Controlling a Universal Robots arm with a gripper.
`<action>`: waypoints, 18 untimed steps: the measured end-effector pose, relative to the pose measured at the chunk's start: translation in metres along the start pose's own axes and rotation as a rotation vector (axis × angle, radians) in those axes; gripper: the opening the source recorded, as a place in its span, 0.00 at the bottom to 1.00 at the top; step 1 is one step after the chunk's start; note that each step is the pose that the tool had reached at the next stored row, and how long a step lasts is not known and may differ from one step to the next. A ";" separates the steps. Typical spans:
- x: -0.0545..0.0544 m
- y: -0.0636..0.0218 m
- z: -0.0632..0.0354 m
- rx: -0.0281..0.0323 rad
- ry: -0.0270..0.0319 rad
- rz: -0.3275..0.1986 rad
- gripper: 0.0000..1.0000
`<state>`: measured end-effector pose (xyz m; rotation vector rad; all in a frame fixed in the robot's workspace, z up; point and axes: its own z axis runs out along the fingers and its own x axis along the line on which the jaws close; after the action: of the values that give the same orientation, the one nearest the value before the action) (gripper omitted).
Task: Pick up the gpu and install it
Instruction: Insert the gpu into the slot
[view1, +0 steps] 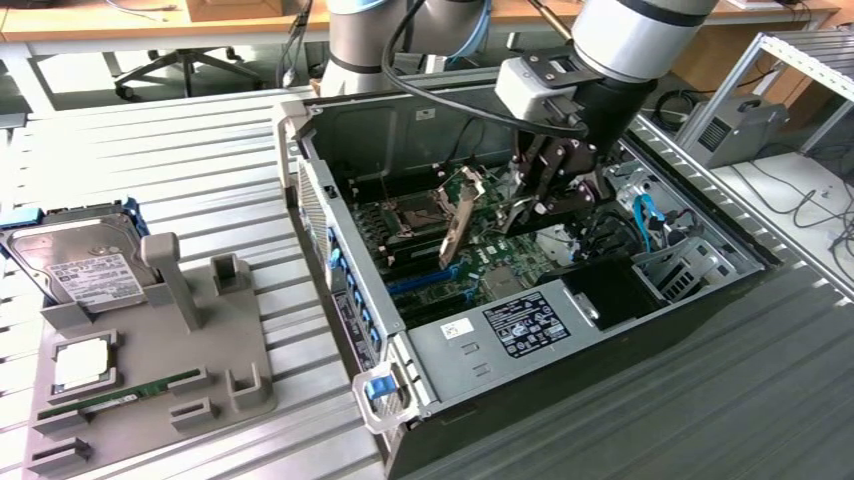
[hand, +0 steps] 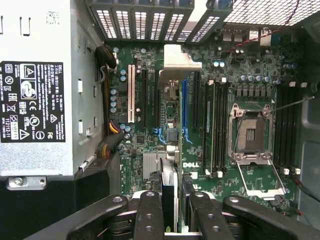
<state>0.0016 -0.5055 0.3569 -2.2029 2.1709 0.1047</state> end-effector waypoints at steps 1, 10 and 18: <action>0.000 0.0000 0.0004 0.0000 -0.0001 0.000 0.26; -0.026 0.0137 0.0259 0.0014 -0.0055 0.015 0.26; -0.033 0.0633 0.0535 0.0027 -0.0032 0.031 0.26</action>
<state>-0.0630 -0.4694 0.3071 -2.1661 2.2031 0.1064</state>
